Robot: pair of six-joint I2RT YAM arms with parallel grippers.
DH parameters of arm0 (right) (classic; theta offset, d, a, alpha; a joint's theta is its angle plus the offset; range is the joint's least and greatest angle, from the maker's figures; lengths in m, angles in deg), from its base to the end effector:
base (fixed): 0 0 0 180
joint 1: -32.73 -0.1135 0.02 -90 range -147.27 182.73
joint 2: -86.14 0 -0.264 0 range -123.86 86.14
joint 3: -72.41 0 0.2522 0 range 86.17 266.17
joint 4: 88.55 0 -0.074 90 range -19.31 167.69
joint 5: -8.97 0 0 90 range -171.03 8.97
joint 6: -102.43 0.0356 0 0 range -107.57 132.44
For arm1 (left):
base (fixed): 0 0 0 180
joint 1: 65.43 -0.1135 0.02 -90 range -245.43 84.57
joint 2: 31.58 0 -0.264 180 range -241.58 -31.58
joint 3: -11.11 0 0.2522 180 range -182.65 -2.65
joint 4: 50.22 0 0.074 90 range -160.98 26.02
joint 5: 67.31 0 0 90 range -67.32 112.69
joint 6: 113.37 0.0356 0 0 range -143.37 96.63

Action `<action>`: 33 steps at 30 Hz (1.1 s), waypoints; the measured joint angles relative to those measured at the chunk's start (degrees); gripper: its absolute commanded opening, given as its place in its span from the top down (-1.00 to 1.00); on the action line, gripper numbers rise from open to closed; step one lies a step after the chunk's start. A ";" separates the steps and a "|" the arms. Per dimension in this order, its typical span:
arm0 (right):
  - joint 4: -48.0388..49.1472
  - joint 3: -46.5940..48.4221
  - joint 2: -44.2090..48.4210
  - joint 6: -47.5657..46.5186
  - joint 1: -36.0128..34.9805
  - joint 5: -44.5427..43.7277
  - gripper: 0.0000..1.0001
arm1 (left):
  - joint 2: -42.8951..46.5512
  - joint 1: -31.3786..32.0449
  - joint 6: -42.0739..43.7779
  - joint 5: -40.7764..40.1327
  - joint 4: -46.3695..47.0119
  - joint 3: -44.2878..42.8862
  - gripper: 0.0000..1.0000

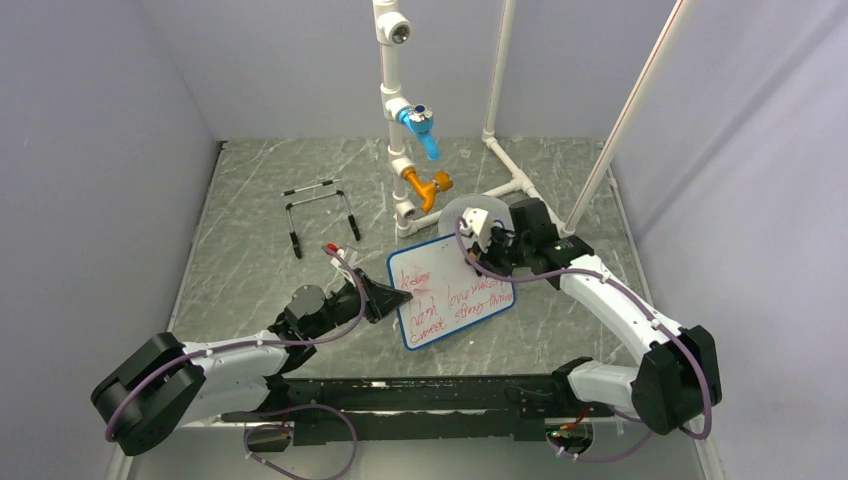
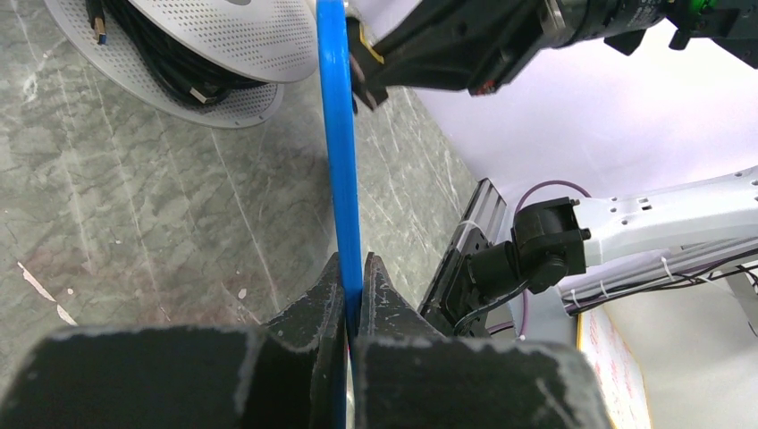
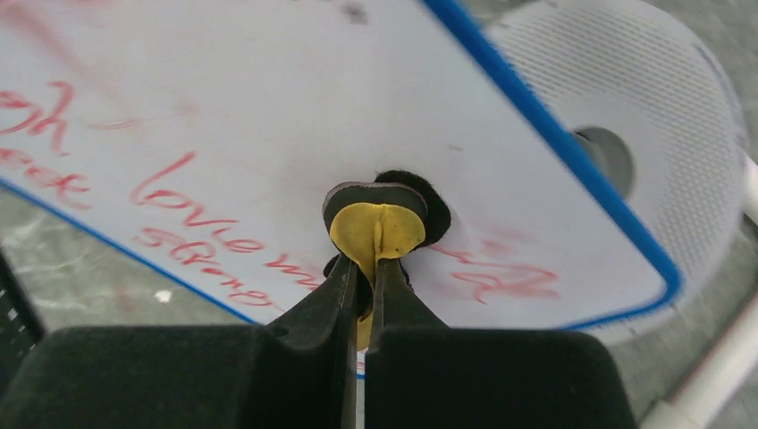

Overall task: Erase the whiteboard
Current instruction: Erase the whiteboard at the center of the board.

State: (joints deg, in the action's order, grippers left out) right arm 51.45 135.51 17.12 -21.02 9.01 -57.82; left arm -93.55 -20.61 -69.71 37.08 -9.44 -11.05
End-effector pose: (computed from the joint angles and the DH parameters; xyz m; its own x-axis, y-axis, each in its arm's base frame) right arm 0.2238 0.1136 0.2573 -0.2066 -0.6441 -0.7365 -0.8804 0.4508 -0.1472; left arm 0.1343 -0.1459 0.1869 -0.6132 -0.3786 -0.6933 0.6017 0.3448 -0.7204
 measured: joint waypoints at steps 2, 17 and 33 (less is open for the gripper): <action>-1.90 0.00 -0.17 -1.97 -1.81 1.73 1.00 | 0.00 0.00 -0.02 -0.09 -0.02 0.00 1.00; 0.35 -1.18 -1.70 -0.11 1.46 -3.67 1.00 | -0.17 -0.04 -0.76 -0.59 0.33 0.00 1.00; 2.05 -0.76 -0.35 7.54 6.19 -3.37 1.00 | -1.75 -0.37 0.85 0.68 2.34 0.04 1.00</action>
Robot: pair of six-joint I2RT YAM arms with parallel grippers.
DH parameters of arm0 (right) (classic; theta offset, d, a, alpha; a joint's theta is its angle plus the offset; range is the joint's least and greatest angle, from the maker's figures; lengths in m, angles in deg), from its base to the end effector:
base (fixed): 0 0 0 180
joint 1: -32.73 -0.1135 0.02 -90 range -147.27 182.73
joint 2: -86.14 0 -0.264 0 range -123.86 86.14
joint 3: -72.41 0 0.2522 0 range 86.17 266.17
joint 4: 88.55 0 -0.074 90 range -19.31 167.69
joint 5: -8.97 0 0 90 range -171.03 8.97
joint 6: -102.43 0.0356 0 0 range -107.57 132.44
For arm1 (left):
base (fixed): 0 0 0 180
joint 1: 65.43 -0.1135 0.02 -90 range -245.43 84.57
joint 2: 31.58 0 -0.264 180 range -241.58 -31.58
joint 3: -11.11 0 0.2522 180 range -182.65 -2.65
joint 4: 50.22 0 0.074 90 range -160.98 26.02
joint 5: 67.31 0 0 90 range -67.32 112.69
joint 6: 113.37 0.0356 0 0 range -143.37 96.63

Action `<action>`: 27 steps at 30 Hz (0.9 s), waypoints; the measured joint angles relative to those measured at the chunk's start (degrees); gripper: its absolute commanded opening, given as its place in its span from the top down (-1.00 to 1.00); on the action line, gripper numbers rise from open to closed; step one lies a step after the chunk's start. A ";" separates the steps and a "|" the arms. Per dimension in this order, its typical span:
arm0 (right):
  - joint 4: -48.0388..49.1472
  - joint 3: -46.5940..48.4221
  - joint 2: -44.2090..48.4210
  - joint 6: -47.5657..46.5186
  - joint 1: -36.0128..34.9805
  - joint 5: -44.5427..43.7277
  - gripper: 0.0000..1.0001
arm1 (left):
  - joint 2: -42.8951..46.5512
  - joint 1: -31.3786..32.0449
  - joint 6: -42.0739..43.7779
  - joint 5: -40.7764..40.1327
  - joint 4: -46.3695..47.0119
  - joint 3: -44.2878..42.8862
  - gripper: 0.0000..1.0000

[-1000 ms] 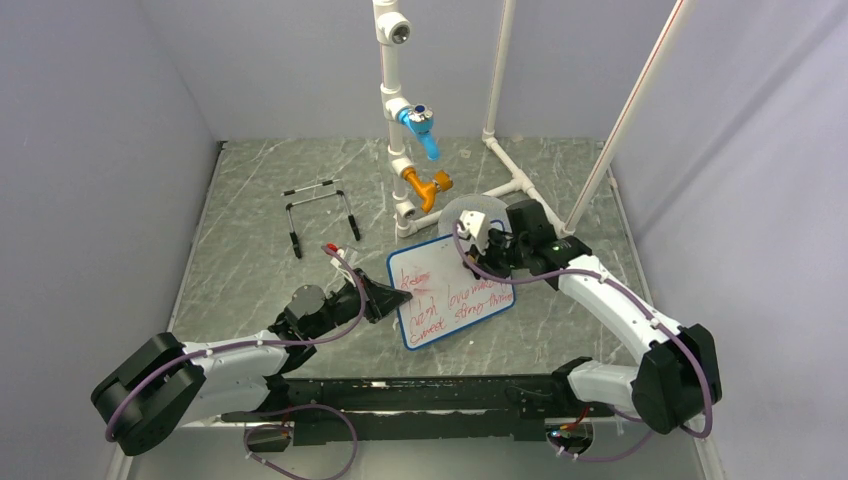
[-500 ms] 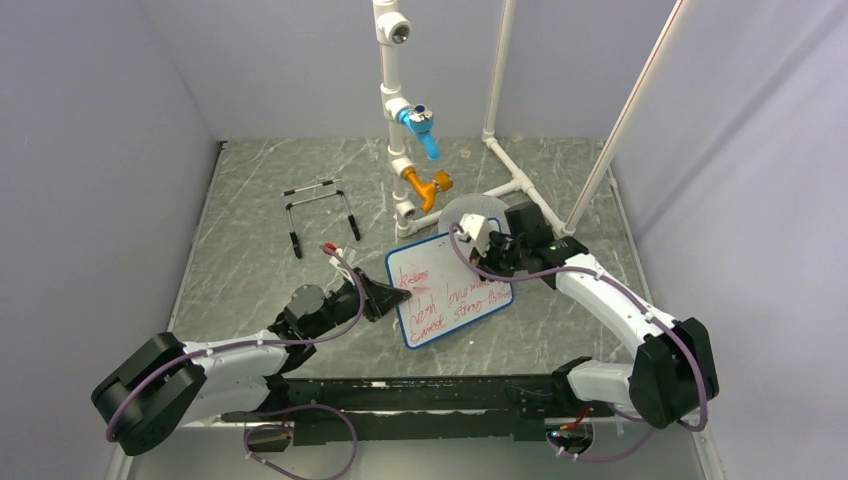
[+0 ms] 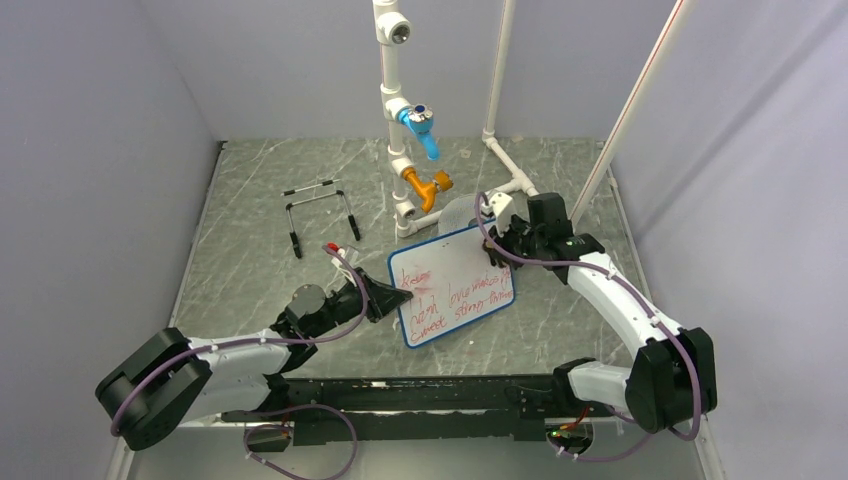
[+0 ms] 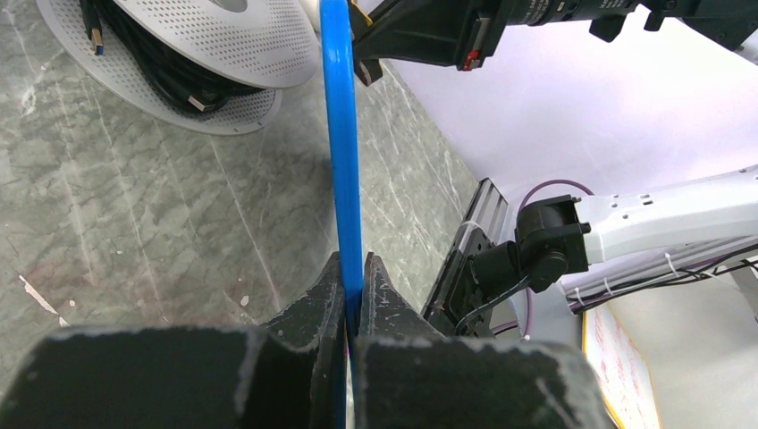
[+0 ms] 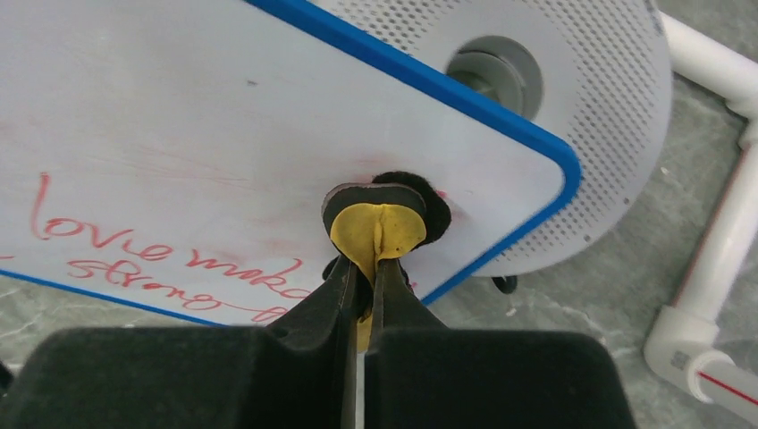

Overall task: Erase the whiteboard
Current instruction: Erase the whiteboard at the center of the board.

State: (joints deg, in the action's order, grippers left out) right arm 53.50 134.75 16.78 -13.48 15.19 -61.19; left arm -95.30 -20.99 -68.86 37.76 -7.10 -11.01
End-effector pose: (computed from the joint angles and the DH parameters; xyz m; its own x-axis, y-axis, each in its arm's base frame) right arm 0.2379 0.0879 0.2538 -0.3822 -0.5519 -0.7412 -0.7554 0.6486 -0.0934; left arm 0.1363 -0.1467 0.1856 -0.6012 -0.3749 -0.7057 0.6176 0.3425 -0.7080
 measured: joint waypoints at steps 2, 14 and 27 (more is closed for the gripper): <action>-0.39 0.02 0.00 -0.81 -0.37 2.25 1.00 | -0.42 0.00 -0.04 0.15 0.59 0.00 1.00; 3.63 0.46 0.22 3.76 -0.63 -6.60 1.00 | -0.63 0.00 -0.11 0.31 0.68 -0.02 1.00; 0.02 0.35 0.20 -0.68 -1.51 -0.20 1.00 | 2.08 0.00 -0.02 0.28 -2.19 -0.02 1.00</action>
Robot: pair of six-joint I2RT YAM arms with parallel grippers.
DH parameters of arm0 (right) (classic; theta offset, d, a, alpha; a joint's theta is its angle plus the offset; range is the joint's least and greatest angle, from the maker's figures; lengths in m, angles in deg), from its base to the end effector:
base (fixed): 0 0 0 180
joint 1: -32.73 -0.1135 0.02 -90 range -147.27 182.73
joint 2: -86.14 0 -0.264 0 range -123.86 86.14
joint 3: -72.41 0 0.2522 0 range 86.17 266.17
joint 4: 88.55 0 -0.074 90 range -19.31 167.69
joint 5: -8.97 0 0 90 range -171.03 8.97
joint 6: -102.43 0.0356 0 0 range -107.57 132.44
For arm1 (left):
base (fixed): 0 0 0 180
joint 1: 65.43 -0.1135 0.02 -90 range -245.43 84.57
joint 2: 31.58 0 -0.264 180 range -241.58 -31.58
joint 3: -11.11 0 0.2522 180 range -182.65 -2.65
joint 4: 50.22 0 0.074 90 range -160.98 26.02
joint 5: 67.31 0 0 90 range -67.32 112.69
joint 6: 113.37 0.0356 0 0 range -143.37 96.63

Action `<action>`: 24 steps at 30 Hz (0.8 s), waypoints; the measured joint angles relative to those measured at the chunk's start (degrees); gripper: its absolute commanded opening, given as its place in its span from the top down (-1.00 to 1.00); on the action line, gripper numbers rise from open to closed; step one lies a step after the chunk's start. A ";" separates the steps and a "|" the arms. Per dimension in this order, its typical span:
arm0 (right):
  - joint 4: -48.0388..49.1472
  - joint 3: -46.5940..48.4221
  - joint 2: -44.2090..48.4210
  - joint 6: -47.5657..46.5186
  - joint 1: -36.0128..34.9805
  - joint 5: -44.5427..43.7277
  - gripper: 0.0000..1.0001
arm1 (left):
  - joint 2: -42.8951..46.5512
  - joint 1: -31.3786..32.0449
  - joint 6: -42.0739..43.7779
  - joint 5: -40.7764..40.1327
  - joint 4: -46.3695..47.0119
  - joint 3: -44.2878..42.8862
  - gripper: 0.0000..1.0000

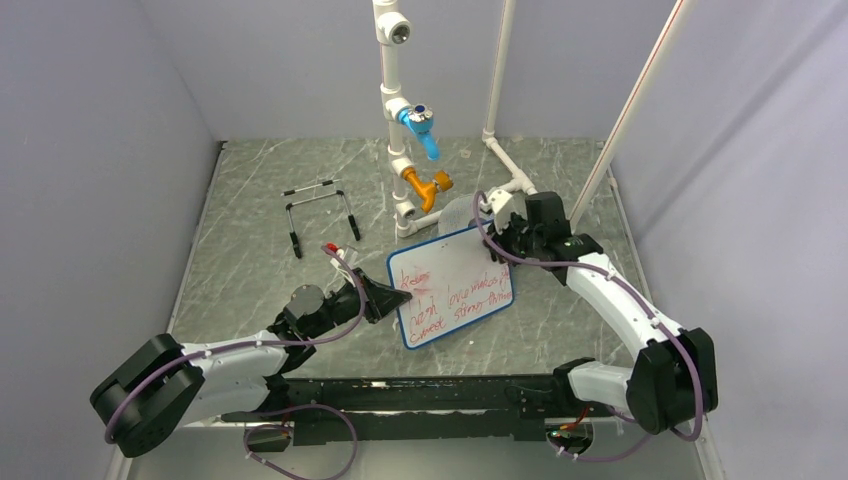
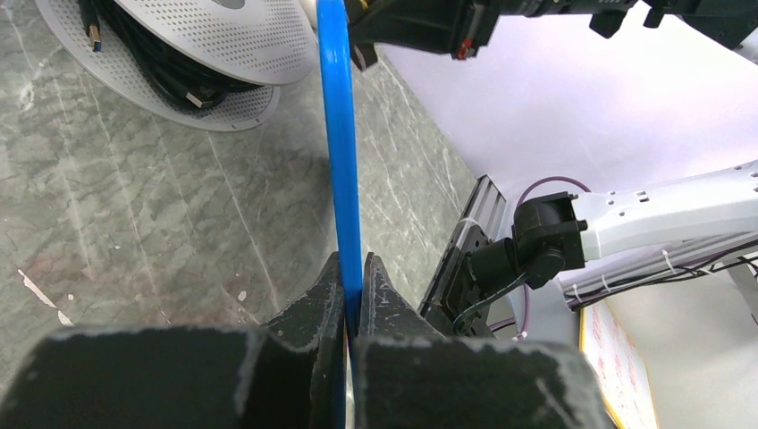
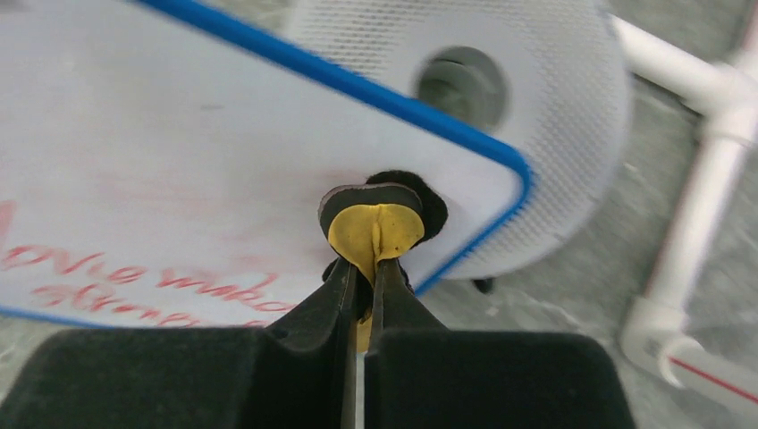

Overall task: Erase the whiteboard
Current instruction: Erase the whiteboard at the center of the board.

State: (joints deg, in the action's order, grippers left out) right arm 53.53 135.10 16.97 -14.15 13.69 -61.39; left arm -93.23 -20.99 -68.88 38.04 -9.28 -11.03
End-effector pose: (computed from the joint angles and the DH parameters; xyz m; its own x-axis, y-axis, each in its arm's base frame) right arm 0.2358 0.0940 0.2565 -0.3524 -0.5674 -0.7442 -0.7737 0.6240 -0.1094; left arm 0.1344 -0.1450 0.1881 -0.6040 -0.3712 -0.7053 0.6183 0.3402 -0.7085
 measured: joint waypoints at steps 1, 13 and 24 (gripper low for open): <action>1.27 -0.15 0.00 1.40 0.52 -2.16 1.00 | 0.13 0.00 0.04 -0.02 -0.13 0.00 1.00; 0.17 -1.31 -0.98 -1.77 3.08 1.25 1.00 | 0.37 0.00 0.26 0.17 -0.17 0.02 1.00; 1.99 -1.40 -0.96 2.23 3.13 -5.95 1.00 | 0.44 0.00 0.46 -0.37 -0.22 0.02 1.00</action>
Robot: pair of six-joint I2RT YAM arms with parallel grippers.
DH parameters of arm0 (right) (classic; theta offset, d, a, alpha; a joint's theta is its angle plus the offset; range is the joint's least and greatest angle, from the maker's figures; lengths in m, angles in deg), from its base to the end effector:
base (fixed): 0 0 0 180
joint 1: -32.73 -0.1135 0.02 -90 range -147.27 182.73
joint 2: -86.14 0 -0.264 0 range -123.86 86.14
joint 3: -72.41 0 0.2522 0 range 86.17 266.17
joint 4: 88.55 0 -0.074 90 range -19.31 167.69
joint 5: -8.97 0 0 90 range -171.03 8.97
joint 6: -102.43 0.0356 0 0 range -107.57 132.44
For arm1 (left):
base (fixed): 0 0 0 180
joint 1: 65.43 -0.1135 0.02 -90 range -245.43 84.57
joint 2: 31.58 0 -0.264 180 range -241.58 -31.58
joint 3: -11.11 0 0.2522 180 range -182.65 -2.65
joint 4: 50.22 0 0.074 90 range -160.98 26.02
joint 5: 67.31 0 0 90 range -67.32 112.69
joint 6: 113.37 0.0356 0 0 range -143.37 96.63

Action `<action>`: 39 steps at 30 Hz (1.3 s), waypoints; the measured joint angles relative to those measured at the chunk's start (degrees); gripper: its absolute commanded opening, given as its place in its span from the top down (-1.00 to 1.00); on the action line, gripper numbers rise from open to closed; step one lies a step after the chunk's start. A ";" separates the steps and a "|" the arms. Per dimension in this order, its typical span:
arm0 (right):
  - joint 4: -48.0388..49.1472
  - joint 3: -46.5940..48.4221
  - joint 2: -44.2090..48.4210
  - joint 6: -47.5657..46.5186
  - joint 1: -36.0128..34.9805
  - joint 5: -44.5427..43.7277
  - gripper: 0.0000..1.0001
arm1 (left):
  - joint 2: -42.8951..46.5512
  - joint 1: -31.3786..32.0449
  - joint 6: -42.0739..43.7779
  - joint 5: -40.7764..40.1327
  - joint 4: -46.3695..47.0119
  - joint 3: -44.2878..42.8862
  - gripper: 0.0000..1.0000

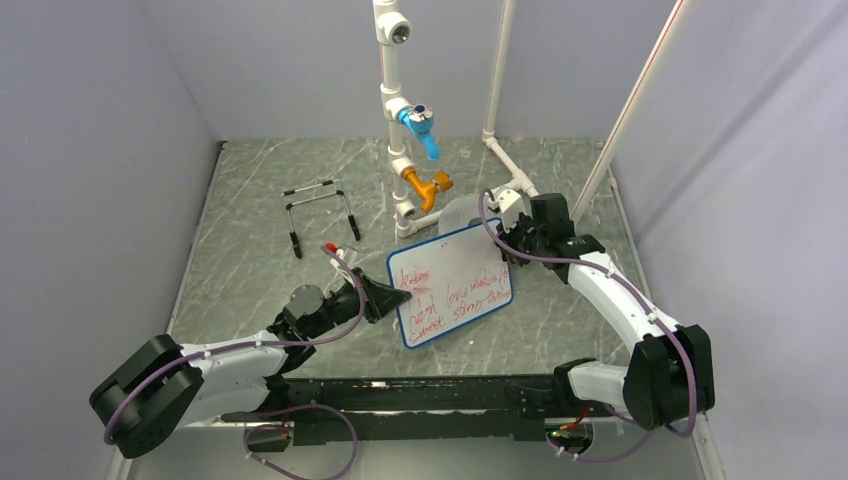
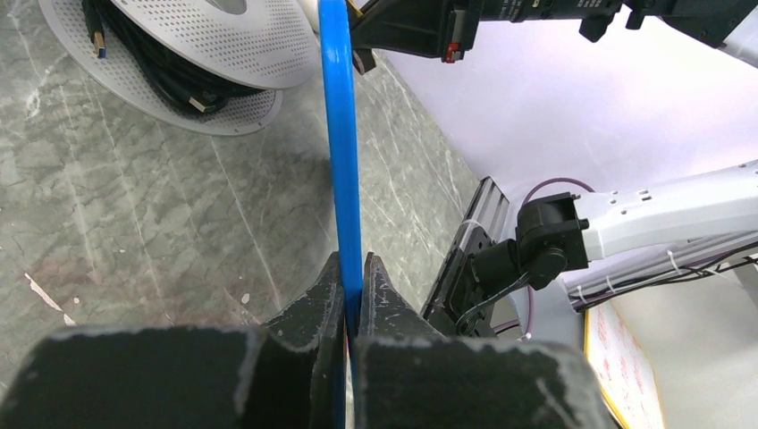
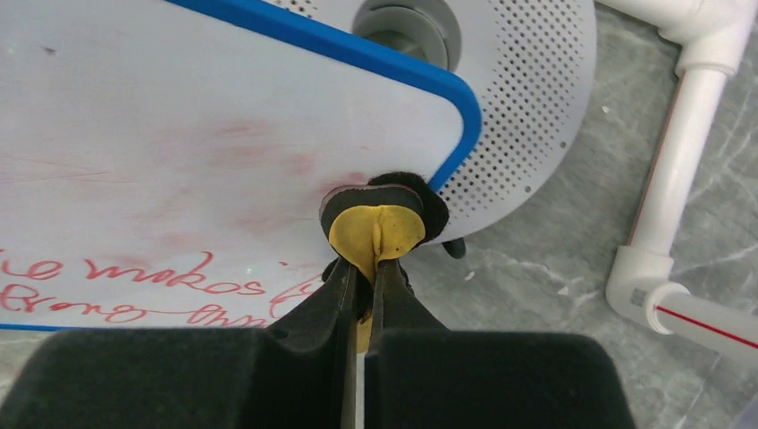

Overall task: Erase the whiteboard
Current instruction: Erase the whiteboard at the center of the board.

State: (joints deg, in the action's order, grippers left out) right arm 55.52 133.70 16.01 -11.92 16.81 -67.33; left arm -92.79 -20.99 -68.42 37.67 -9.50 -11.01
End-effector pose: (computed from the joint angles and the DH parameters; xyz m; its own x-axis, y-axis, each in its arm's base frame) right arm 0.2444 0.0785 0.2466 -0.4405 -0.5422 -0.7156 -0.6693 0.7295 -0.1408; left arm 0.1342 -0.1445 0.1889 -0.5949 -0.3742 -0.7114 0.6226 0.3454 -0.7022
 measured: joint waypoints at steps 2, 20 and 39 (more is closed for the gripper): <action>-0.04 -0.04 -0.02 -0.15 0.35 -0.85 1.00 | 0.00 0.00 0.28 0.11 0.04 0.00 1.00; 0.52 -0.17 2.12 2.64 2.49 0.07 1.00 | 0.20 0.07 0.96 1.31 0.07 0.00 1.00; -2.58 4.37 0.72 2.43 -15.93 13.53 1.00 | -6.58 -0.17 -1.99 1.84 3.06 -2.40 1.00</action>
State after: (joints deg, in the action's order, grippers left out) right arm 52.94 138.07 16.73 -9.50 0.88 -53.80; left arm -99.37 -21.16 -70.41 39.50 -6.44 -13.42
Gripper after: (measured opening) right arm 0.039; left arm 0.047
